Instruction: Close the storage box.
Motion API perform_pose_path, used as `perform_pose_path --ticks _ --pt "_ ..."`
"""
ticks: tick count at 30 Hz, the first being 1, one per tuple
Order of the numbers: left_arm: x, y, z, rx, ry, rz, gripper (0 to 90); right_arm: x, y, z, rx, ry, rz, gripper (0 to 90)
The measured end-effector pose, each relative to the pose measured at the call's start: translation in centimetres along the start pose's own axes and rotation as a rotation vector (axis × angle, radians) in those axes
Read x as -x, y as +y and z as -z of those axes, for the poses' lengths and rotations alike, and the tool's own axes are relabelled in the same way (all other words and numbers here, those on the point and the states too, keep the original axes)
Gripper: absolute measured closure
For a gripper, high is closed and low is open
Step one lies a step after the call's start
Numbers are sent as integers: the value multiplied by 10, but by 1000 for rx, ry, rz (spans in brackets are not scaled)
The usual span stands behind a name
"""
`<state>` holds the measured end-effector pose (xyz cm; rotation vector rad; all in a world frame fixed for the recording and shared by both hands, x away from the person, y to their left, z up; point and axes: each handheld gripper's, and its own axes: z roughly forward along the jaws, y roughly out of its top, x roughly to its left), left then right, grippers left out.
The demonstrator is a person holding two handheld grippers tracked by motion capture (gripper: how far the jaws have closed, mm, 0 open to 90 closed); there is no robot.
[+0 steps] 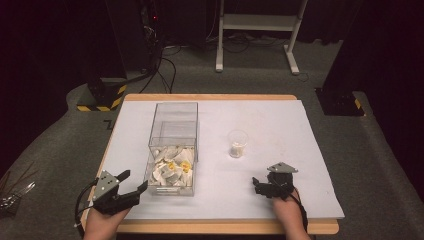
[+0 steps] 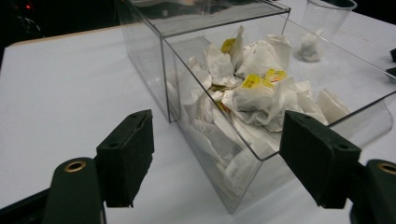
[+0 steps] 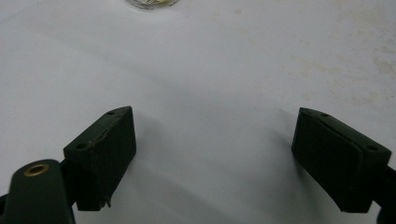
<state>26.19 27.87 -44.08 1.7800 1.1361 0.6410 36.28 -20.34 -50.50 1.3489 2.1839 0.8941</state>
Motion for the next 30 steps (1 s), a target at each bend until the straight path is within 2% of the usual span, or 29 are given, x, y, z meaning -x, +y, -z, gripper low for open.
perform_pose_path --ticks 3,9,13,17,21,24,25,28,30 --pt "1 -4 -2 -13 -19 -4 251 0 0 0 -1 0 -2 138" --pt "5 -11 -6 -32 -32 -21 251 0 0 0 -2 1 -3 138" --pt "8 -15 -11 -53 -73 -28 255 0 0 0 -2 3 -3 137" --pt "11 -18 -14 -61 -69 -61 255 1 0 0 -2 8 -4 137" --pt "13 -20 -17 -62 -69 -72 260 1 0 0 -2 8 -4 136" --pt "11 -22 -18 -53 -69 -52 278 1 0 0 -2 8 -4 137" --pt "11 -23 -19 -50 -74 -54 312 1 0 0 -2 7 -4 137" --pt "13 -24 -20 -38 -78 -63 342 1 0 0 -2 7 -4 136" --pt "14 -23 -20 -27 -67 -72 361 1 0 0 -2 7 -3 136"
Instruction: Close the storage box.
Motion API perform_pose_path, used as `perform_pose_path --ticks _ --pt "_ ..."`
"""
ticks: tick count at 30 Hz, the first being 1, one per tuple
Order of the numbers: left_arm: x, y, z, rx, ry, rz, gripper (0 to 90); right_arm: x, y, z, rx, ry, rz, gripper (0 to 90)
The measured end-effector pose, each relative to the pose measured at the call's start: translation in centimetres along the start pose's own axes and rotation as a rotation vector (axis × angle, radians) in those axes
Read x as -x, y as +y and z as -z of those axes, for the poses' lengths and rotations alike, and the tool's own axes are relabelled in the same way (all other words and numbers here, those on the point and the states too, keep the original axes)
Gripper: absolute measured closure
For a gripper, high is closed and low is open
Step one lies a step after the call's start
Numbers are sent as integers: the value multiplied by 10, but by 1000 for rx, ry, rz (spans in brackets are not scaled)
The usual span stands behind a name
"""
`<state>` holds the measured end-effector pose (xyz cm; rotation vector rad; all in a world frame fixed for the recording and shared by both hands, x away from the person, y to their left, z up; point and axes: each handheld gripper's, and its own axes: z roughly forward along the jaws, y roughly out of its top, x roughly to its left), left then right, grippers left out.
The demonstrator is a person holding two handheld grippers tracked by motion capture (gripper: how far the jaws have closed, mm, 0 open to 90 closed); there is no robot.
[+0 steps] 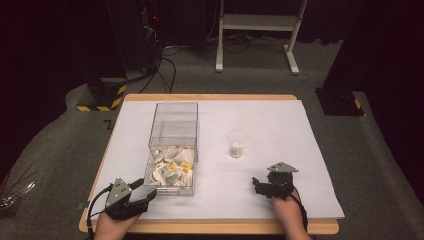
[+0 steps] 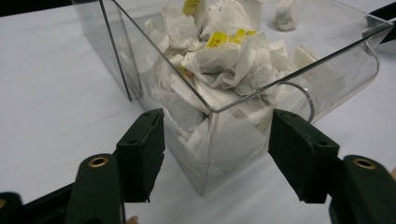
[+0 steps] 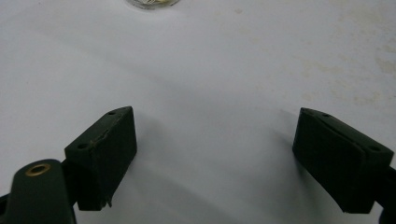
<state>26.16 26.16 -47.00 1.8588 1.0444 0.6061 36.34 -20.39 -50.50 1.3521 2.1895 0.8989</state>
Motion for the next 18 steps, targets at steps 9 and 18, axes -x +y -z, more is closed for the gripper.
perform_pose_path --ticks 9,18 --pt "4 1 -1 16 -6 -6 406 0 0 0 0 0 0 137" --pt "3 2 1 39 18 0 472 0 0 0 0 -2 1 137"
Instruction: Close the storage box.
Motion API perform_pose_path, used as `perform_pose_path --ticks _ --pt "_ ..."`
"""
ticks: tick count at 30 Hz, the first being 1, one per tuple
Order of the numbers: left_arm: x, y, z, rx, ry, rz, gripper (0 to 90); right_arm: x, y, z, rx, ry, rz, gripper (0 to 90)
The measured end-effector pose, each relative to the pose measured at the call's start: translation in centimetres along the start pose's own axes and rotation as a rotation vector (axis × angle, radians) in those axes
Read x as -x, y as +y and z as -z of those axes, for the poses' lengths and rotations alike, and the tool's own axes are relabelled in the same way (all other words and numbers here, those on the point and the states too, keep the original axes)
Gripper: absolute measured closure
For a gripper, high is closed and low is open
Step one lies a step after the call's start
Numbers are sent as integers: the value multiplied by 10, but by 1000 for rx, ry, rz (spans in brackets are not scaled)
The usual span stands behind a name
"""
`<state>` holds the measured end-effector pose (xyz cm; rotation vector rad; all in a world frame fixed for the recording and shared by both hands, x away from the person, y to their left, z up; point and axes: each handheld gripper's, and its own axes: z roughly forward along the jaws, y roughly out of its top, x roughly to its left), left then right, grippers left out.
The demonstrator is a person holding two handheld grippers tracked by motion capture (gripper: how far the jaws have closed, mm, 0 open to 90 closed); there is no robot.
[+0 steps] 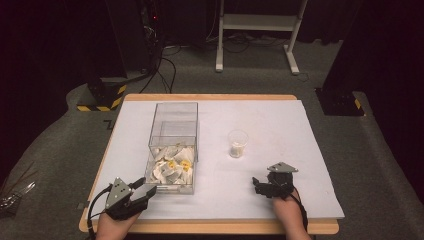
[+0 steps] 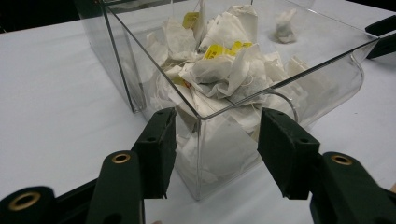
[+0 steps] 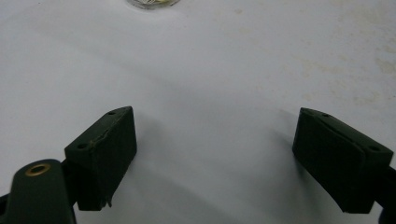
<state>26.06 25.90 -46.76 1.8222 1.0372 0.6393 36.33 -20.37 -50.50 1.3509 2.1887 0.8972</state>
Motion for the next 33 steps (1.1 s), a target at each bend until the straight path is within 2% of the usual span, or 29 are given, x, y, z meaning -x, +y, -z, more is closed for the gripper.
perform_pose_path --ticks 9,12,17,26,33 --pt "-2 2 -6 7 30 2 520 0 0 0 1 -3 -1 138" --pt "-2 3 -9 13 37 0 563 0 0 0 1 -3 -1 138" --pt "-1 6 -15 20 61 -16 593 0 0 0 0 -2 -1 137" --pt "-7 8 -19 37 99 14 646 0 0 0 0 0 0 136" --pt "-11 9 -22 41 108 30 665 0 0 0 1 0 0 137"
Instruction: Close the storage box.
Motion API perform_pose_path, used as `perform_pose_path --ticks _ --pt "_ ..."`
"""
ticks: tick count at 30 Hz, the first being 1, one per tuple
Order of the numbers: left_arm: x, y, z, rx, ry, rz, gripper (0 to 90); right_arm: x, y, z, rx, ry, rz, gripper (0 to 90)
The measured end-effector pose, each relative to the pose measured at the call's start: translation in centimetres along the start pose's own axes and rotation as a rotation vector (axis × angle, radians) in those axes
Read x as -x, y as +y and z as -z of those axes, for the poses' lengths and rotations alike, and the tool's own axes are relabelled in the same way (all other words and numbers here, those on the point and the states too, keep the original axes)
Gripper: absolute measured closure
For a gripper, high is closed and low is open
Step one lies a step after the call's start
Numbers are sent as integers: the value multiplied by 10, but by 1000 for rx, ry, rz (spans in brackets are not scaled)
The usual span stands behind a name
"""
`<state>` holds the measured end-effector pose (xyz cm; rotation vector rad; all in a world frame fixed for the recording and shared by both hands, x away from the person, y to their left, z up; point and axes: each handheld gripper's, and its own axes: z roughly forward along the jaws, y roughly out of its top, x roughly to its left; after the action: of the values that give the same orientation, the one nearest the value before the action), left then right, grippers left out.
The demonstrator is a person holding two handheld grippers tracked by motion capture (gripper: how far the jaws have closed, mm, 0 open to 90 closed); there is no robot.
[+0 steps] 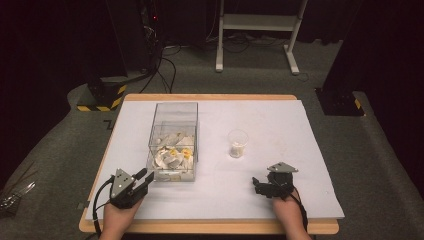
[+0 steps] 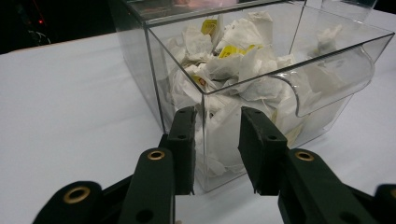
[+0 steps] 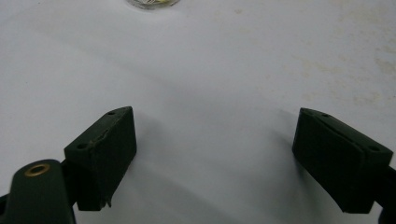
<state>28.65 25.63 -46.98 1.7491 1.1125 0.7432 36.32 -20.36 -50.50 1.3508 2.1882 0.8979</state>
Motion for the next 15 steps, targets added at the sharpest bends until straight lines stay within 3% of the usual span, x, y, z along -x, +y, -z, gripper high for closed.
perform_pose_path --ticks 8,15 --pt "-2 2 -7 3 14 -9 684 0 0 0 0 -5 0 137" --pt "-5 2 -8 6 15 17 661 0 0 0 0 -4 1 137"
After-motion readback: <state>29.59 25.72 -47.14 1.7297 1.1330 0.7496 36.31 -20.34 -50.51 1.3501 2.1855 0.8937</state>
